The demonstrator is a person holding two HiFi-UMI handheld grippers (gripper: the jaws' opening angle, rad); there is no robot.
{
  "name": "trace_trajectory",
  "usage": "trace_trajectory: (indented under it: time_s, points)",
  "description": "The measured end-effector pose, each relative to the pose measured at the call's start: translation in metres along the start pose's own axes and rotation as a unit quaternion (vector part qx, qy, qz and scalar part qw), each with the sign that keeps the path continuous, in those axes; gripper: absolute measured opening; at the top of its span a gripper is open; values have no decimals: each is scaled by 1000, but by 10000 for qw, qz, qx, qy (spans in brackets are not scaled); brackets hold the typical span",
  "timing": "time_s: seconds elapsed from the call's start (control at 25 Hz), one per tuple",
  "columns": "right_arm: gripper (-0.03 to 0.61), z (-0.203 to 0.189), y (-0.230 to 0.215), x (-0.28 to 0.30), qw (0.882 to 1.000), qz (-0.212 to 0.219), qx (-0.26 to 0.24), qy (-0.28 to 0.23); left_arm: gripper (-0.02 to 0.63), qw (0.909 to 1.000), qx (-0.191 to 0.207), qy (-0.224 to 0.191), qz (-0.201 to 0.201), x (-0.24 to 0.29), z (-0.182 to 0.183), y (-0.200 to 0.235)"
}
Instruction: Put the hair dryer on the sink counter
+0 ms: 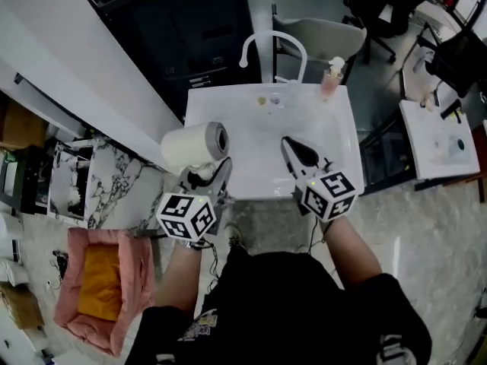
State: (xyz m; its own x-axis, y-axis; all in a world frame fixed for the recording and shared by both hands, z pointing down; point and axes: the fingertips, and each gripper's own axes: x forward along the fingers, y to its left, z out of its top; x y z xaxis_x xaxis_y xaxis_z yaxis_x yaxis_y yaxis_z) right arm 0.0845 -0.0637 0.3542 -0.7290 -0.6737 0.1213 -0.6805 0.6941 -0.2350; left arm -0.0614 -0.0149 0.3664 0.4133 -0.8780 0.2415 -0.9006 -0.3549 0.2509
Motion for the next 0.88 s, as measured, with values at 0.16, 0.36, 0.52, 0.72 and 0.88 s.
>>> trace_trajectory:
  time_s: [0.16, 0.36, 0.52, 0.72, 0.88]
  points:
    - [-2, 6, 10, 46, 9996, -268, -31, -17, 187, 9996, 12, 58, -285, 12, 18, 49]
    - [-2, 12, 18, 88, 9982, -589, -69, -21, 187, 9982, -23, 109, -592, 25, 32, 95]
    - [-2, 11, 28, 117, 9969, -783, -17, 4, 187, 9967, -68, 202, -785, 29, 39, 127]
    - [-2, 6, 34, 137, 9955, -952, 14, -17, 187, 9954, -59, 271, -913, 37, 42, 152]
    - [-2, 3, 43, 149, 9941, -1081, 43, 17, 187, 9945, -88, 332, -994, 39, 43, 168]
